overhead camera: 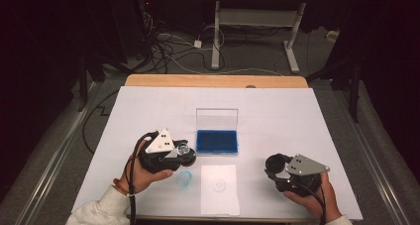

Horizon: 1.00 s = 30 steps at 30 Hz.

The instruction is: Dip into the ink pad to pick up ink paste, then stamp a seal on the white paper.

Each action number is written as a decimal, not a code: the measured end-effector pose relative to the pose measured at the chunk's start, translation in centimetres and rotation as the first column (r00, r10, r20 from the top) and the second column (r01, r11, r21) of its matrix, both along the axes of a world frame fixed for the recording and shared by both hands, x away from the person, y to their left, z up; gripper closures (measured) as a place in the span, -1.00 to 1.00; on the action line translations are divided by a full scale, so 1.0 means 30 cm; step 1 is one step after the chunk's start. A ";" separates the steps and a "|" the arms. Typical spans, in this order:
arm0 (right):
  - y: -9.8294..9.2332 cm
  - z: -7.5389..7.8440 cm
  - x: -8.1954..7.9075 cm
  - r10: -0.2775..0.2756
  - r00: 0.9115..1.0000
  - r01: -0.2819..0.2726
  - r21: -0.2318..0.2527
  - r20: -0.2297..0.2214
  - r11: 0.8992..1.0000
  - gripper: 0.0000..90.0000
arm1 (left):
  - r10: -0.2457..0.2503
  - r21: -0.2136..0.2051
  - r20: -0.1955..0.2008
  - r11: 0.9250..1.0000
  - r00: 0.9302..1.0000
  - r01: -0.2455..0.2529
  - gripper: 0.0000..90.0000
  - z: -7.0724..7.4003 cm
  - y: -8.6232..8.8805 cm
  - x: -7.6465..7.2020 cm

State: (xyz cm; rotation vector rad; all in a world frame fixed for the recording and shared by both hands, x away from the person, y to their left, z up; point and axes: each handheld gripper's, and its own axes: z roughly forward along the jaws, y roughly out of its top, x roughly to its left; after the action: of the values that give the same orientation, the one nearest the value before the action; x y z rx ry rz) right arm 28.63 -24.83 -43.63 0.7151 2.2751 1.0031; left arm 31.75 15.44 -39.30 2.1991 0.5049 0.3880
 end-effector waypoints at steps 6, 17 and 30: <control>0.000 -0.003 0.002 0.004 1.000 -0.004 -0.006 -0.006 1.000 -0.15 | -0.010 0.001 -0.007 1.000 1.000 0.010 0.21 0.003 -0.006 -0.010; 0.005 -0.014 0.005 0.006 1.000 -0.006 -0.013 -0.020 1.000 -0.15 | -0.056 0.002 -0.012 0.998 0.998 0.056 0.21 -0.006 -0.061 -0.022; 0.009 -0.022 -0.001 0.010 1.000 -0.010 -0.031 -0.028 0.999 -0.15 | -0.178 0.073 -0.050 0.981 0.983 0.182 0.21 -0.066 -0.225 -0.031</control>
State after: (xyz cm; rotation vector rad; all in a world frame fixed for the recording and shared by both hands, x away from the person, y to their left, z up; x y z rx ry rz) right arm 28.59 -24.58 -44.29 0.7093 2.3157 0.9653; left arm 30.82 8.70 -41.28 2.3100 0.3145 0.2673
